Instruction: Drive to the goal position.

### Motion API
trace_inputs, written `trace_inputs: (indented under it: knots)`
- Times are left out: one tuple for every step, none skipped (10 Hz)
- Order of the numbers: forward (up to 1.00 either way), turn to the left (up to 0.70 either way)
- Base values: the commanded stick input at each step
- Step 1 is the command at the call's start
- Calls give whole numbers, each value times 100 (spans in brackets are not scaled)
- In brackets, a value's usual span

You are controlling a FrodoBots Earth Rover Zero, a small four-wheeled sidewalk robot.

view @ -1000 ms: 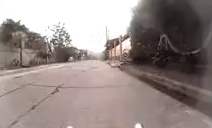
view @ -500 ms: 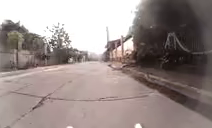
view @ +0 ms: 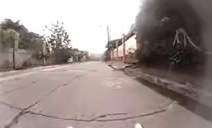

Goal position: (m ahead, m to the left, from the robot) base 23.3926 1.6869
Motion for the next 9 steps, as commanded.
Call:
trace_inputs:
  knots:
    - [100,0]
    - [100,0]
    - [100,0]
    - [100,0]
    - [100,0]
    - [100,0]
    - [100,0]
    - [100,0]
    - [100,0]
